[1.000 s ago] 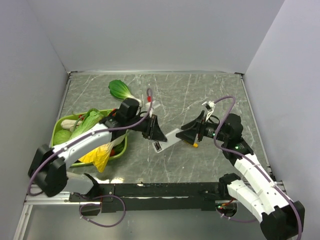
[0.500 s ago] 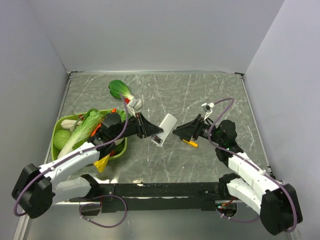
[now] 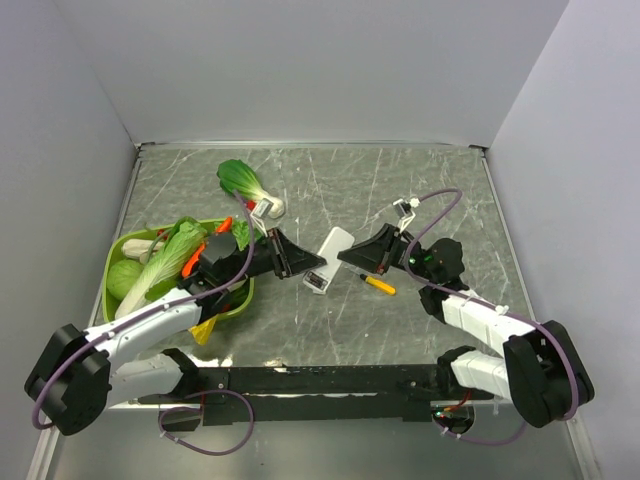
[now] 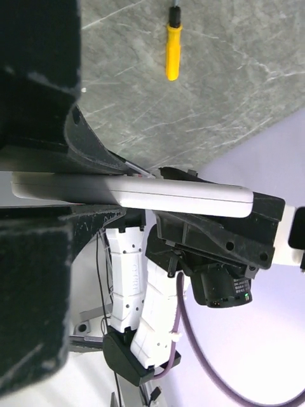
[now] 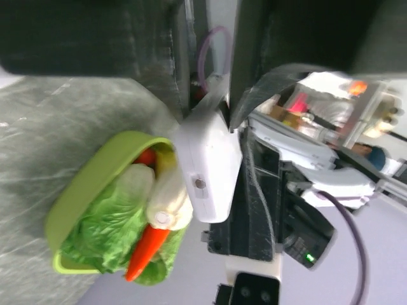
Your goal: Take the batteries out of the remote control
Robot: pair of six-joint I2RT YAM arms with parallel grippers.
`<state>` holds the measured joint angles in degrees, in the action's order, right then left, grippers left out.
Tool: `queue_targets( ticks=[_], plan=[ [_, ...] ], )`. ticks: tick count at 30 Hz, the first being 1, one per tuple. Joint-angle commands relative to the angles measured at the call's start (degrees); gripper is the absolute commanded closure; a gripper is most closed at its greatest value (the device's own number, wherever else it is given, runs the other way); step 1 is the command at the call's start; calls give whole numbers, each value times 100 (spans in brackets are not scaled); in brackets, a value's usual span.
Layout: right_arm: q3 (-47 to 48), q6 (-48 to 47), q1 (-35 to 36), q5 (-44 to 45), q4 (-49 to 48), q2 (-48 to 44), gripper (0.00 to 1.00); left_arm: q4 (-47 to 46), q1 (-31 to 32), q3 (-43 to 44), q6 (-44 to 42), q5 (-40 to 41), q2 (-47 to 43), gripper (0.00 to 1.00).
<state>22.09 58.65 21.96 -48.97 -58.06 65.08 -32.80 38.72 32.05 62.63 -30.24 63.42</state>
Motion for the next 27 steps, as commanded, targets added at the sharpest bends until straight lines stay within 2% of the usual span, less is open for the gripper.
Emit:
queue_targets(
  ticks=[1, 2, 4, 7, 12, 17, 18, 22, 27],
  plan=[
    [103, 59, 28, -182, -917, 49, 85, -201, 22, -59, 118, -262, -23, 69],
    [129, 59, 28, -235, -926, 49, 92, -166, 22, -24, 92, -324, 4, 59],
    [243, 33, 28, -560, -752, 66, 97, 148, 13, 159, -154, -526, 21, 42],
    [427, -196, 28, -1087, -356, 84, 100, 920, 22, 581, -628, -658, 39, 33],
    [393, 119, 28, -1334, -766, 224, 100, 1530, 22, 995, -1120, -860, 118, 34],
    [323, 577, 28, -1413, -1426, 505, 100, 1926, 22, 1338, -1367, -1177, 469, 39],
    [323, 603, 28, -1413, -1479, 549, 100, 1917, 22, 1339, -1385, -1273, 539, 43],
    [287, 586, 28, -1387, -1480, 541, 100, 1935, 22, 1304, -1447, -1309, 575, 44],
    [366, 349, 19, -1335, -1007, 383, 100, 1891, 13, 1233, -1482, -1414, 671, 42]
  ],
)
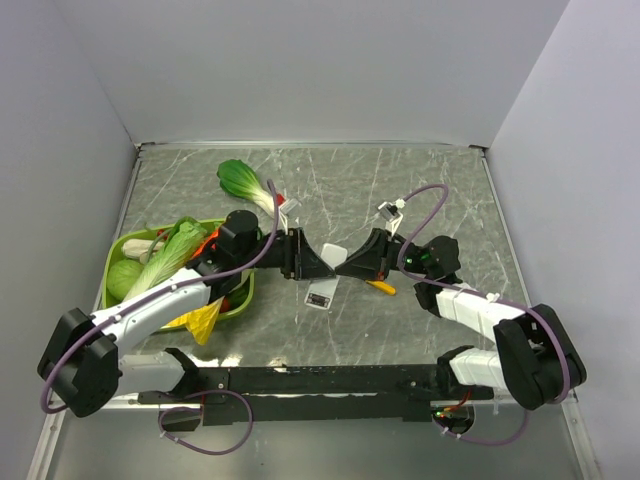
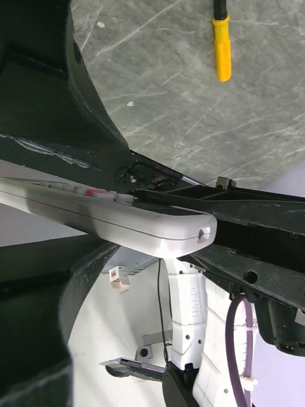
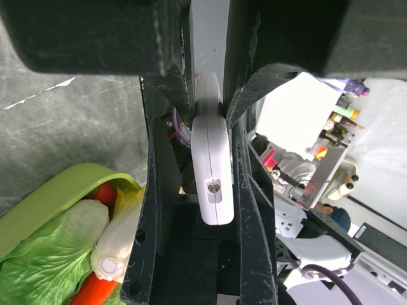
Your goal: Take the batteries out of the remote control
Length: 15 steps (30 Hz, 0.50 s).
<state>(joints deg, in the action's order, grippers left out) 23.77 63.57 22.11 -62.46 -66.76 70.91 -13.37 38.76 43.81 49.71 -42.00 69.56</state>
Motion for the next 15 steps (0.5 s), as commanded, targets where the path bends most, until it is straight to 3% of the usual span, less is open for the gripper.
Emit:
queue_targets(
  ticks=[1, 8, 11, 12, 15],
  plan=[
    [216, -222, 4, 5, -48, -227, 100, -52, 17, 75, -199, -317, 93, 43],
    [330, -328, 13, -3, 225, -254, 100, -202, 17, 127, -207, -739, 304, 48],
    [383, -424, 4, 23, 426, -280, 100, -114, 17, 189, -295, -836, 339, 62],
    [426, -538, 4, 23, 532, -297, 100, -88, 17, 224, -313, -836, 322, 75],
    [549, -1176, -48, 84, 1443, -498, 82, 395, 17, 416, -550, -574, 251, 92]
  ],
)
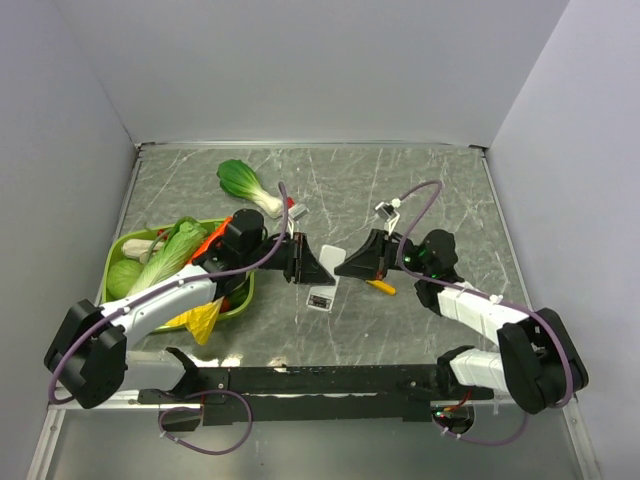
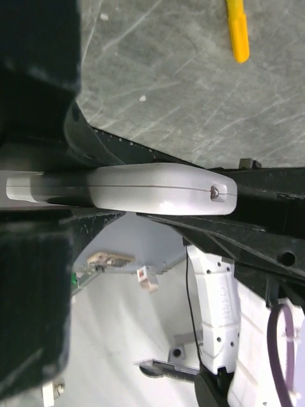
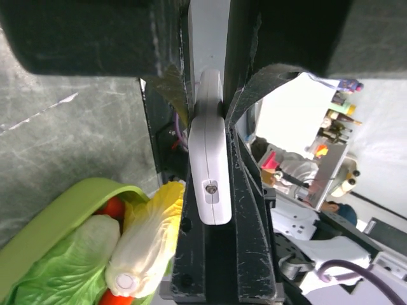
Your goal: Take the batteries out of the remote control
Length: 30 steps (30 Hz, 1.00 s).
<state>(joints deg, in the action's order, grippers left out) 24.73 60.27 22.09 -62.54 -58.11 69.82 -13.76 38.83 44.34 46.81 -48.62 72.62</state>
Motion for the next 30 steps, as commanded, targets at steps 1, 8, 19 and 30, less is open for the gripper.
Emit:
queue_targets(
  ticks=[1, 8, 19, 30],
  plan=[
    [497, -1085, -134, 172, 929, -504, 65, 557, 2, 417, -329, 151, -90, 94],
    [1630, -4364, -266, 3538, 5834, -1550, 32, 1718, -454, 769, -708, 1152, -432, 99],
    [2511, -4753, -187, 5224, 8527, 180, 27, 2562, -1413, 770, -1436, 1461, -1013, 99],
    [1974, -4875, -152, 5402, 8324, 839, 21, 2660, -1615, 629, -1692, 1471, -960, 99]
  ],
)
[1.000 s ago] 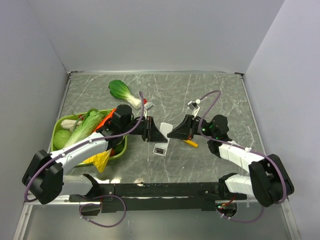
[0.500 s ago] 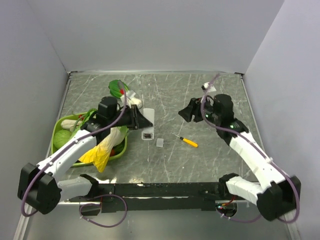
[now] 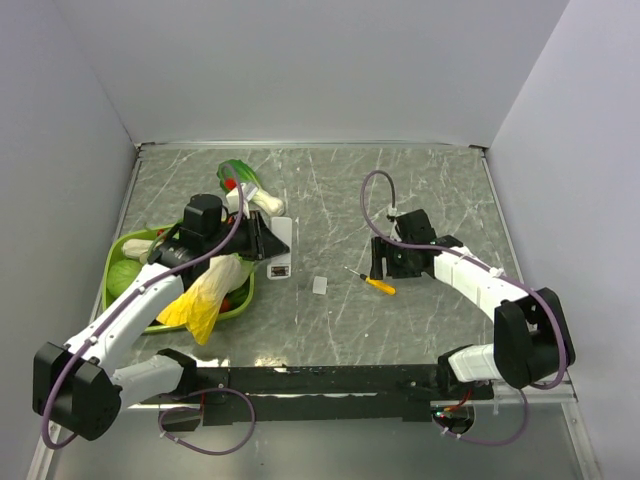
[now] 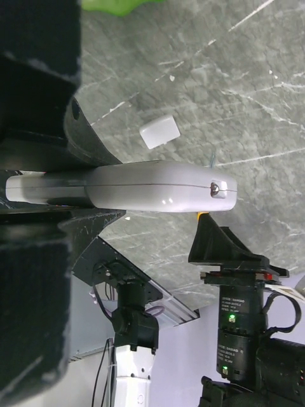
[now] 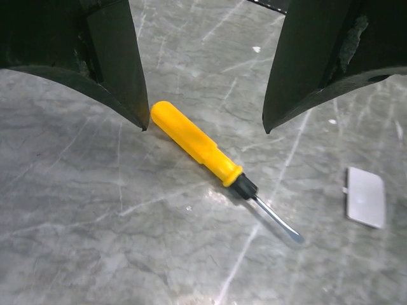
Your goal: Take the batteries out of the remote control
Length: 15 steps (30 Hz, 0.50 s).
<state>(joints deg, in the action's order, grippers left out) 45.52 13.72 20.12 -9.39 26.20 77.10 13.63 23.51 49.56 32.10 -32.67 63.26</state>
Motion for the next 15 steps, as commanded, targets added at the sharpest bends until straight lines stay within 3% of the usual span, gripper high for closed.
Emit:
queue_targets(
  ticks=[1, 15],
  plan=[
    [-78, -238, 53, 34, -54, 269, 22, -123, -101, 72, -204, -178, -25, 99],
    [396, -308, 369, 174, 281, 1026, 24, -203, -180, -104, -195, -328, -121, 99]
  ],
)
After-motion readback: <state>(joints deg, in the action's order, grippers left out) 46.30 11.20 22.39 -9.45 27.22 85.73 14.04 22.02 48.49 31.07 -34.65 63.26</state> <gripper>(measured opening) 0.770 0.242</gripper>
